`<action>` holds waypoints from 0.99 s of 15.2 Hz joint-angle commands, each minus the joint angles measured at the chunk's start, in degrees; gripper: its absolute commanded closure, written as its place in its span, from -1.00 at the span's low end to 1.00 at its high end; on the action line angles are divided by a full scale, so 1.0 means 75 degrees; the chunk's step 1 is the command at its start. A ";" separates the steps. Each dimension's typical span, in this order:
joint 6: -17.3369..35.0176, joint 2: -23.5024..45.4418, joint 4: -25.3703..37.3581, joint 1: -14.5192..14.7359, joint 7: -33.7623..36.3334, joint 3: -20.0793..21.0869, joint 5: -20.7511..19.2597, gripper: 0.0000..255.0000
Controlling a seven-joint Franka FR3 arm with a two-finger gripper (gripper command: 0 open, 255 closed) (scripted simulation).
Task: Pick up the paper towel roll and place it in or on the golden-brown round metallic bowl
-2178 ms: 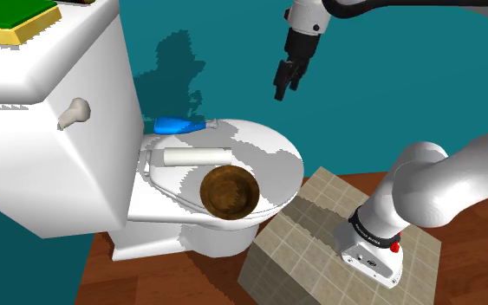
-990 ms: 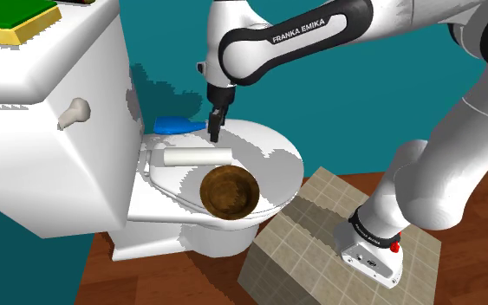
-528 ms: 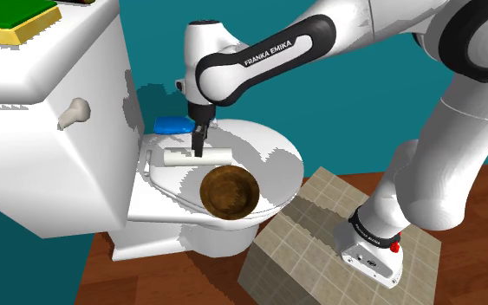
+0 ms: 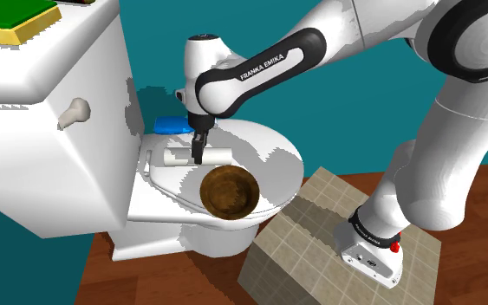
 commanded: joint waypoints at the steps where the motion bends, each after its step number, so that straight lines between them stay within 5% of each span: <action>1: 0.0014 0.0008 -0.0004 0.0000 -0.0001 0.0000 -0.0001 -1.00; 4: 0.0014 0.0008 -0.0004 0.0000 -0.0001 0.0000 -0.0001 -1.00; 5: 0.0014 0.0008 -0.0004 0.0000 -0.0001 0.0000 -0.0001 1.00; 15: -0.0078 -0.0050 0.0030 -0.0002 0.0001 0.0001 0.0002 1.00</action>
